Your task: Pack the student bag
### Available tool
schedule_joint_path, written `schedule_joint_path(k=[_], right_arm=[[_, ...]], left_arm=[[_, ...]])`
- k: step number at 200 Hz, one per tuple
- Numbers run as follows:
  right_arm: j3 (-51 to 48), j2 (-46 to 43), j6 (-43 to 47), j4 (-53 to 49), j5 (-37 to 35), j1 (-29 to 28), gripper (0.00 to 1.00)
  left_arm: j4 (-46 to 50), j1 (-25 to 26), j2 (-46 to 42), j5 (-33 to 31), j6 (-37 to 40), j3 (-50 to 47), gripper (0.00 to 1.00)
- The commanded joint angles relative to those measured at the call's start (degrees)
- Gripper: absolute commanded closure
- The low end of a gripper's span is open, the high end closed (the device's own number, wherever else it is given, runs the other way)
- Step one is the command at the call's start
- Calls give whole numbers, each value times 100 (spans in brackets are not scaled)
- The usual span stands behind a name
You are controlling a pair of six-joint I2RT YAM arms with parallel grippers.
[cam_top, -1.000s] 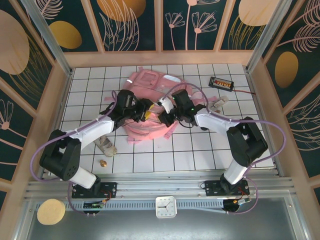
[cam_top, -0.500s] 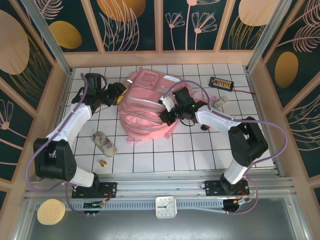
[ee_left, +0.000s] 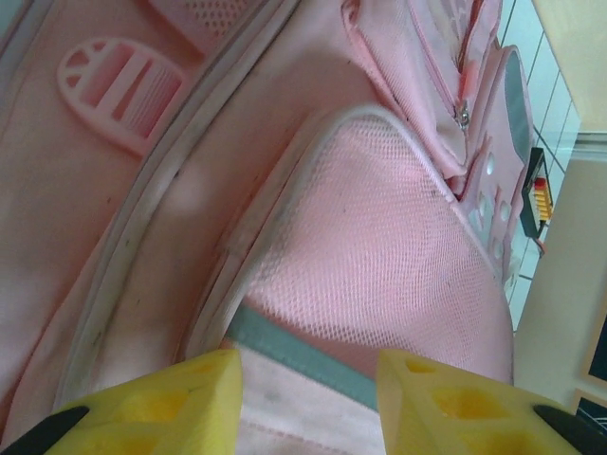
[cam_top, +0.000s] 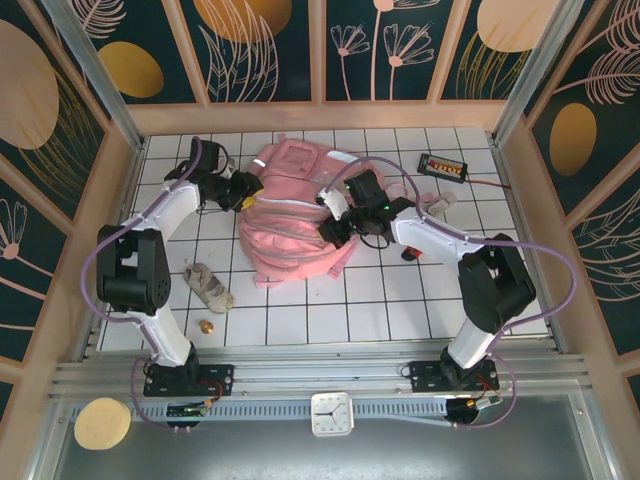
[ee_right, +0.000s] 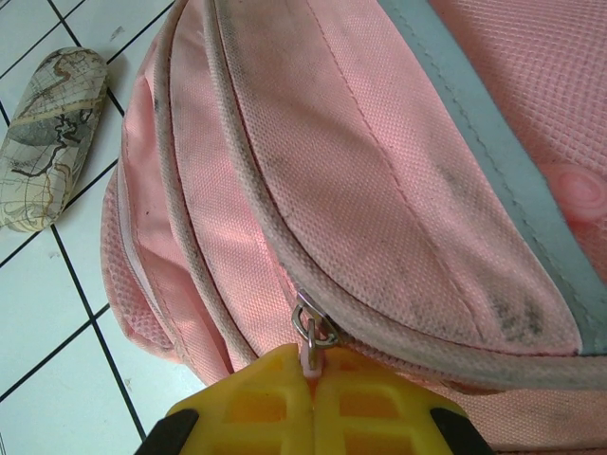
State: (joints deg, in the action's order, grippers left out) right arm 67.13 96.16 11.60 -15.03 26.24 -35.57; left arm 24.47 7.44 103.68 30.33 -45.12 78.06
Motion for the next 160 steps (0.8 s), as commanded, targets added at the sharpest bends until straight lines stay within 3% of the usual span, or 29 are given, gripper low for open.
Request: schedule_joint_path(k=[1,56,131,148,160], right_arm=[[155,11,0,36,-31,15,100],[220,72,-74,120,-66,-20,100],[256,88,-52,61,-119,-71,100],[239,104,-27,35,-132,-68,100],[221,105,-17,35,-144,-73,100]], left_arm=[[599,-41,175,-124,480,409,59],[1025,-93,-42,-456,775,389,55],[413,-94,69,54,460,8,59],[246,-85,130,189,346,-25,67],[146,-76,144,258,281,-67,79]])
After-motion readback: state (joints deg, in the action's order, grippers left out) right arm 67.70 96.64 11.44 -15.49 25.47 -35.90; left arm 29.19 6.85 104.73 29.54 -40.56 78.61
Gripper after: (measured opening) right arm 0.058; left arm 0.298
